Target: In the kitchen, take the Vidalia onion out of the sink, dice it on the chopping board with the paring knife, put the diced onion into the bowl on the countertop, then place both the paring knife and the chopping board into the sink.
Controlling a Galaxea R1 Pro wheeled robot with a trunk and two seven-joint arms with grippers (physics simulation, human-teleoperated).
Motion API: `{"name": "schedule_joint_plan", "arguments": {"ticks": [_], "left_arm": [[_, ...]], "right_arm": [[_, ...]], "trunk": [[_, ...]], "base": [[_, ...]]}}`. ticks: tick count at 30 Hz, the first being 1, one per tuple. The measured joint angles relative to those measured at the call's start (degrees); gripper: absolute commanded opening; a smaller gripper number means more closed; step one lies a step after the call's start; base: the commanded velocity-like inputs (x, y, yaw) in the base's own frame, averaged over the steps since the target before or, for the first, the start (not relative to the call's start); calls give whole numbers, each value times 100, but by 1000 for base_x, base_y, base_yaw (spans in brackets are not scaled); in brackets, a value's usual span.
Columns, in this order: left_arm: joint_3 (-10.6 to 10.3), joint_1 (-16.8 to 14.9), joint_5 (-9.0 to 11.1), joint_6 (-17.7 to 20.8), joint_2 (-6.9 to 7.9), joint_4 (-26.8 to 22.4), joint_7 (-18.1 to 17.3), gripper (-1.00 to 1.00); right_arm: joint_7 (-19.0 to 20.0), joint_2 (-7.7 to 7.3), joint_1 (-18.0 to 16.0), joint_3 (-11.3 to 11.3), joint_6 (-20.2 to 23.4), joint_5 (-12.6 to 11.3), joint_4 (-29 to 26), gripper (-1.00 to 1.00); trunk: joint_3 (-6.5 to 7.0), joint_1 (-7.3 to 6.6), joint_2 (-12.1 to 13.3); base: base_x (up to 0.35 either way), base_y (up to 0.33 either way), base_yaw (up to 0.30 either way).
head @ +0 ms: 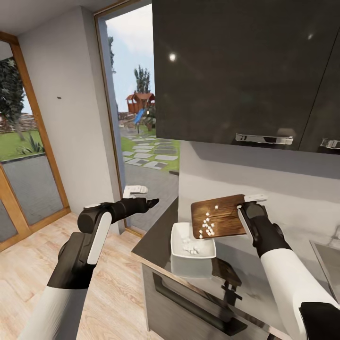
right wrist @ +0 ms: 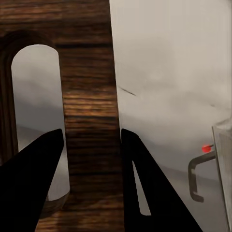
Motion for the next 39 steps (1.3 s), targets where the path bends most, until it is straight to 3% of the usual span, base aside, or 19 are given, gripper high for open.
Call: {"name": "schedule_joint_plan", "arguments": {"ticks": [39], "left_arm": [[0,0,-1,-2,0,2,1,100]], "right_arm": [[17,37,1,176,-4,28,-2,-100]], "trunk": [[0,0,0]], "base": [[0,0,0]]}}
